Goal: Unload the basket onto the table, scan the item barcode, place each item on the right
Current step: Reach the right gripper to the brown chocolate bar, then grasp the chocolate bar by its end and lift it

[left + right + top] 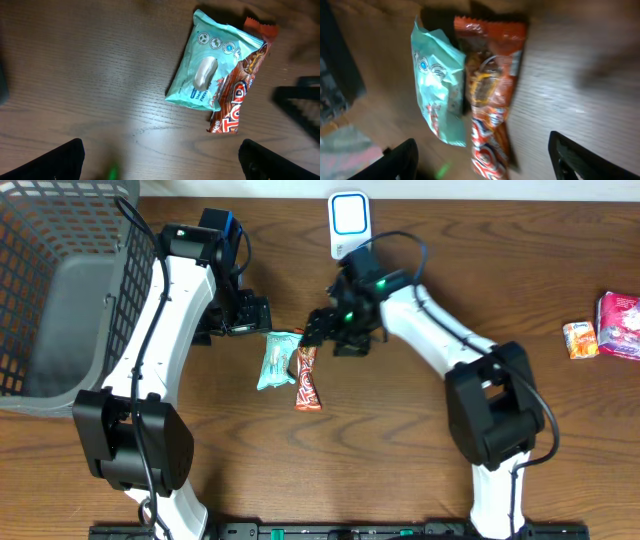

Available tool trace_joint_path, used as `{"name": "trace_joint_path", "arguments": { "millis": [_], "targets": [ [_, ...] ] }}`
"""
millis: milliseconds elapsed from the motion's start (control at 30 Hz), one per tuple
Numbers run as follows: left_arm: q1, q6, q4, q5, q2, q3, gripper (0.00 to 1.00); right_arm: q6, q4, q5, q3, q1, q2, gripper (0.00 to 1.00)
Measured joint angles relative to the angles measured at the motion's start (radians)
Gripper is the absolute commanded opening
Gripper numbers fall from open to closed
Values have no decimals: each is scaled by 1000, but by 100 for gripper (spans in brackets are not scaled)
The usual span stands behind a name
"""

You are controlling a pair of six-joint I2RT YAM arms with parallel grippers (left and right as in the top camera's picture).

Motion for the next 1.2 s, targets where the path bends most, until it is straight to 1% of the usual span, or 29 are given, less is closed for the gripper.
{"name": "trace_joint_path", "arguments": {
  "millis": [133,300,400,433,500,567,700,833,867,1033,1200],
  "targets": [
    [0,0,0,0,0,0,98,103,17,77,-19,70,0,71],
    [0,0,0,0,0,0,98,192,21,179,-38,127,0,66],
    [0,0,0,0,0,0,98,225,22,231,-45,154,0,56],
    [0,0,0,0,0,0,98,234,21,248,-46,161,0,54],
    [0,0,0,0,0,0,98,245,16,284,-47,175,0,45],
    [0,0,0,0,0,0,98,255,5,323,-47,189,0,40],
    [0,0,0,0,0,0,98,262,-26,389,-47,204,0,41],
    [0,0,0,0,0,0,98,267,-39,421,-47,208,0,48],
    [0,0,0,0,0,0,98,269,-39,425,-47,208,0,49],
    [0,0,0,0,0,0,98,259,-41,440,-47,209,0,47],
    [0,0,0,0,0,0,98,214,-47,484,-55,208,0,47]
  ]
}}
